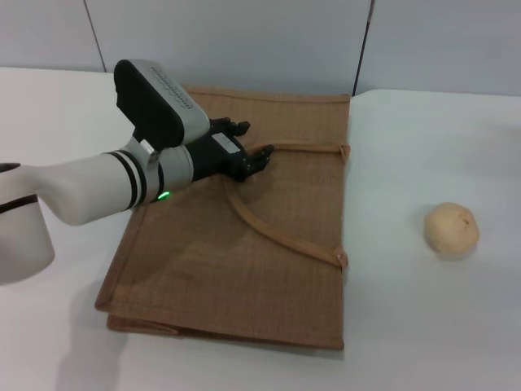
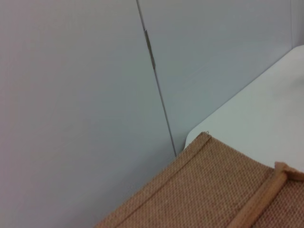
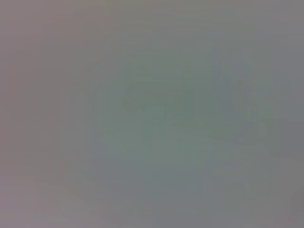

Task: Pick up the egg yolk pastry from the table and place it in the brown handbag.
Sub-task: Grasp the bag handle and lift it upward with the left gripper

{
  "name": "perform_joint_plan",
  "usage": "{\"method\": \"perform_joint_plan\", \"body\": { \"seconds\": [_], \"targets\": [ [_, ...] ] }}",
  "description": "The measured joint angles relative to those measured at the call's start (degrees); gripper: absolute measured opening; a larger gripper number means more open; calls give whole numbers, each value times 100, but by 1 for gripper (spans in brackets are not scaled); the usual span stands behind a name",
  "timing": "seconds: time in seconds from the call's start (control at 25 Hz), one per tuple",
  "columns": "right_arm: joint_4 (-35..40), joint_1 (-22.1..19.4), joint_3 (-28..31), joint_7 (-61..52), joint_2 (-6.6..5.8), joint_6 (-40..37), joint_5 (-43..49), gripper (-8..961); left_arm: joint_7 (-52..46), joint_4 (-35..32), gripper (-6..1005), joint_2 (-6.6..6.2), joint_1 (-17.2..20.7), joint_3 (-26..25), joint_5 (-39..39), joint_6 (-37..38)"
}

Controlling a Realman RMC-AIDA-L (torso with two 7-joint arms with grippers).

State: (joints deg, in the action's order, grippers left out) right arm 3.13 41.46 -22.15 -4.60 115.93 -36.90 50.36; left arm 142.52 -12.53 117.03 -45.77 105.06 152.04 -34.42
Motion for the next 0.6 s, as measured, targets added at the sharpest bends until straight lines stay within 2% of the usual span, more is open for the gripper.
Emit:
{"method": "perform_joint_plan", "body": {
  "seconds": [0.6],
  "targets": [
    [-8, 76, -1, -13, 0, 8, 0, 850, -283, 57, 567, 9, 95, 141, 35, 51]
  ]
}}
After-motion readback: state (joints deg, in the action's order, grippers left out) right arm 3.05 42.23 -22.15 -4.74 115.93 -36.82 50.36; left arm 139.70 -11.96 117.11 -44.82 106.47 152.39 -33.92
